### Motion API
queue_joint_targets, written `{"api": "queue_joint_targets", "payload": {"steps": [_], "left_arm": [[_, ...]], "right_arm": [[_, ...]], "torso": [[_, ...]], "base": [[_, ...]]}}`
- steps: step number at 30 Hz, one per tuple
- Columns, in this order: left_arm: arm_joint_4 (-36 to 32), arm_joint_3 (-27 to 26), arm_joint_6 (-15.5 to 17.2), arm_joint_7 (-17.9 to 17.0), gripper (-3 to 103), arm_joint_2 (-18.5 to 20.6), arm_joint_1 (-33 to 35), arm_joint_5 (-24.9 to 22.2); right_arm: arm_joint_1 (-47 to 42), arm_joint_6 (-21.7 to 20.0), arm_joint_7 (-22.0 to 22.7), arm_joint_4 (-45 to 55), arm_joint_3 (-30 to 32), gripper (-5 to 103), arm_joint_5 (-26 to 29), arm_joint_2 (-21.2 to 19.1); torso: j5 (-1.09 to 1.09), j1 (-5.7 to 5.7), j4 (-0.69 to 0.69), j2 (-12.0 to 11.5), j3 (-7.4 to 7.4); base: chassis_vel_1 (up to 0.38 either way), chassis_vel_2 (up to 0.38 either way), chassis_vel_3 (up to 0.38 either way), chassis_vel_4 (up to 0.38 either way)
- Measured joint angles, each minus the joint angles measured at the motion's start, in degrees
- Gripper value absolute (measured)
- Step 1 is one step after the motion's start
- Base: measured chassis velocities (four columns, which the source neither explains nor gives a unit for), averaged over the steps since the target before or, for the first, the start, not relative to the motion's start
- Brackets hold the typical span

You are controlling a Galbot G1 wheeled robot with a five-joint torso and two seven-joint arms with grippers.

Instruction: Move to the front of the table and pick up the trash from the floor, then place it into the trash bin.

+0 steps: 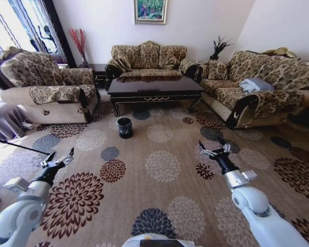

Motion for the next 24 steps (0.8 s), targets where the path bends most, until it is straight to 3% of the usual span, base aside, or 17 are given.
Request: {"api": "queue_joint_targets", "payload": {"steps": [24], "left_arm": [[-1.58, -0.93, 0.1, 0.21, 100, -0.1, 1.04, 0.02]], "right_arm": [[-0.08, 0.09, -0.09, 0.33, -0.27, 100, 0.01, 0.38]], "torso": [[0.0, 2.88, 0.0, 6.63, 3.76]], "base": [[0.0, 0.0, 0.0, 0.0]]}}
